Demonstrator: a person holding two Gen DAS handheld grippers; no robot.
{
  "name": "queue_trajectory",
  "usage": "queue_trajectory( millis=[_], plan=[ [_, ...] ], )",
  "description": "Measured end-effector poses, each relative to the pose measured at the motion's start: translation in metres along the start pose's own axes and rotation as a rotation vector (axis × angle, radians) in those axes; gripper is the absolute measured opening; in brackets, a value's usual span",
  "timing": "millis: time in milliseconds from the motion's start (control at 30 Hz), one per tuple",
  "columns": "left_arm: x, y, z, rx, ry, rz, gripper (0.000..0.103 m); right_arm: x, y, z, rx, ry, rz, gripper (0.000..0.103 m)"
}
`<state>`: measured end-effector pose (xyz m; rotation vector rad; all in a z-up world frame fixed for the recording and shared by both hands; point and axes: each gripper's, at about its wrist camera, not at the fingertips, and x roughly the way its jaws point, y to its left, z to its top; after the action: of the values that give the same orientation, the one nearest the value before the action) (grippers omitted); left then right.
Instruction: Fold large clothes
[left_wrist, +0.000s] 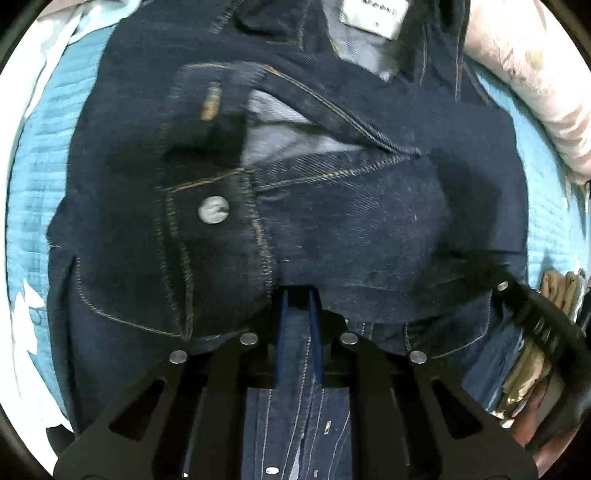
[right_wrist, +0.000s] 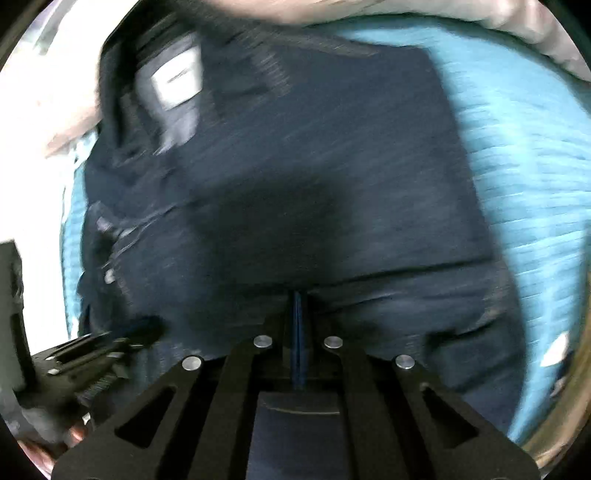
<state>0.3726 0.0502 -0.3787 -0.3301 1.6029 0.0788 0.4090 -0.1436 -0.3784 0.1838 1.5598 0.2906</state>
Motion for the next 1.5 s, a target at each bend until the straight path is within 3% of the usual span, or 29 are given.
queue_trajectory(
  millis=[133, 167, 200, 267, 367, 500, 633, 767, 900, 1033, 1100, 1167, 1300, 1367, 1500],
  plan=[
    [-0.001, 0.011, 0.000, -0.002, 0.003, 0.004, 0.003, -0.011, -0.042, 0.007, 0.076, -0.001, -0.007, 0.000],
    [0.000, 0.016, 0.001, -0.013, 0.005, -0.015, 0.003, -0.015, -0.048, 0.007, 0.069, -0.031, -0.121, 0.000],
    [0.002, 0.020, 0.001, -0.028, 0.009, -0.033, 0.003, -0.018, -0.053, 0.007, 0.063, -0.058, -0.165, 0.000],
    [0.008, 0.024, 0.003, -0.047, 0.013, -0.051, 0.003, -0.013, -0.075, 0.005, 0.127, -0.042, -0.108, 0.000],
    [0.012, 0.019, 0.004, -0.035, 0.015, -0.019, 0.003, 0.000, -0.085, 0.003, 0.168, -0.027, -0.061, 0.000],
    [-0.006, 0.008, 0.005, 0.015, 0.002, 0.015, 0.003, -0.008, -0.061, 0.010, 0.147, -0.016, -0.111, 0.002],
    [-0.039, 0.000, 0.009, 0.047, -0.067, -0.023, 0.003, -0.036, -0.028, 0.025, 0.098, -0.100, -0.033, 0.002],
    [-0.062, -0.016, 0.031, 0.058, -0.122, -0.079, 0.003, -0.043, 0.014, 0.048, 0.022, -0.128, 0.040, 0.002],
    [-0.056, -0.027, 0.065, 0.037, -0.120, -0.078, 0.003, -0.024, 0.049, 0.063, -0.042, -0.113, 0.103, 0.002],
    [-0.025, -0.023, 0.076, 0.027, -0.101, -0.047, 0.003, 0.004, 0.063, 0.072, -0.076, -0.079, 0.124, 0.002],
    [-0.013, -0.012, 0.089, 0.033, -0.112, -0.034, 0.002, 0.020, 0.064, 0.074, -0.079, -0.052, 0.119, 0.002],
    [0.000, -0.010, 0.095, 0.048, -0.109, -0.021, 0.002, 0.044, 0.061, 0.076, -0.089, -0.032, 0.060, 0.000],
    [-0.010, -0.010, 0.096, 0.087, -0.112, -0.010, 0.002, 0.044, 0.044, 0.082, -0.039, -0.013, 0.142, 0.000],
    [-0.019, -0.002, 0.094, 0.085, -0.130, 0.036, 0.002, 0.027, 0.037, 0.086, -0.060, -0.086, -0.013, 0.000],
    [-0.018, 0.020, 0.100, 0.044, -0.114, 0.000, 0.002, 0.020, -0.005, 0.102, 0.025, -0.086, -0.095, 0.000]
  ],
)
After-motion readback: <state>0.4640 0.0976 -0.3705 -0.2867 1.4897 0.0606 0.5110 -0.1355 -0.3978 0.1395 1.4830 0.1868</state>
